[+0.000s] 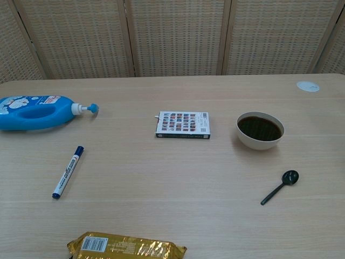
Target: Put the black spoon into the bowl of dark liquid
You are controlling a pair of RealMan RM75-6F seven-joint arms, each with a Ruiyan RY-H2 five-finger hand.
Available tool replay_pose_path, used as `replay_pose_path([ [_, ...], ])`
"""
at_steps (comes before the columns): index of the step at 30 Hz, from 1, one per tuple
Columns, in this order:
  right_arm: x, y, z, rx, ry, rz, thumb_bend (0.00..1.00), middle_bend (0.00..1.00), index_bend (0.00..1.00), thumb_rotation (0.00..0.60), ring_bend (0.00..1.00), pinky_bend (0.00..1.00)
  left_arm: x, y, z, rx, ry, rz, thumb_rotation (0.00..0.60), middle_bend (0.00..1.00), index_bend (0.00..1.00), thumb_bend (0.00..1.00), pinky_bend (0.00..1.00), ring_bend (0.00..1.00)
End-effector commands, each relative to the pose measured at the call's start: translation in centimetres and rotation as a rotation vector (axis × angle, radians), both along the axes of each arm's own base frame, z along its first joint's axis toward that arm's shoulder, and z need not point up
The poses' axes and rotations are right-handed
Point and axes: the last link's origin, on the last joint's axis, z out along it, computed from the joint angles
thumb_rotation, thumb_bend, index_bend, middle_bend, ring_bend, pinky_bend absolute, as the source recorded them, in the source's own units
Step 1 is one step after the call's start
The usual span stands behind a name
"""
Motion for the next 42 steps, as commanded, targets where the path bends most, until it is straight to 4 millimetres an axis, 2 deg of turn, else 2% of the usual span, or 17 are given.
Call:
replay_pose_path([
  [1,0.0,0.0,-0.1,0.002,-0.001,-0.001,0.19,0.11,0.16,0.600,0.02,0.16,0.0,0.0,-0.1,-0.005,-0.001,0.002,0.600,0.00,0.00,0.41,0.00,0.00],
  [16,0.2,-0.4,-0.5,0.025,-0.022,0.030,0.19,0.14,0.16,0.600,0.03,0.16,0.8,0.6,-0.3,-0.037,0.006,-0.019,0.600,0.00,0.00,0.41,0.00,0.00],
  [22,1.3,-1.5,-0.7,0.051,-0.026,0.103,0.19,0.20,0.16,0.600,0.10,0.17,0.9,0.6,-0.5,-0.054,0.009,-0.020,0.600,0.00,0.00,0.41,0.00,0.00],
  [33,5.6,-5.9,-2.0,0.207,-0.016,0.278,0.20,0.33,0.21,0.600,0.23,0.29,1.1,1.3,-0.1,-0.064,0.047,-0.030,0.600,0.00,0.00,0.41,0.00,0.00],
  [42,9.7,-9.2,-5.3,0.402,0.006,0.382,0.20,0.44,0.26,0.600,0.36,0.44,1.4,2.4,0.7,-0.065,0.085,-0.040,0.600,0.00,0.00,0.41,0.00,0.00],
])
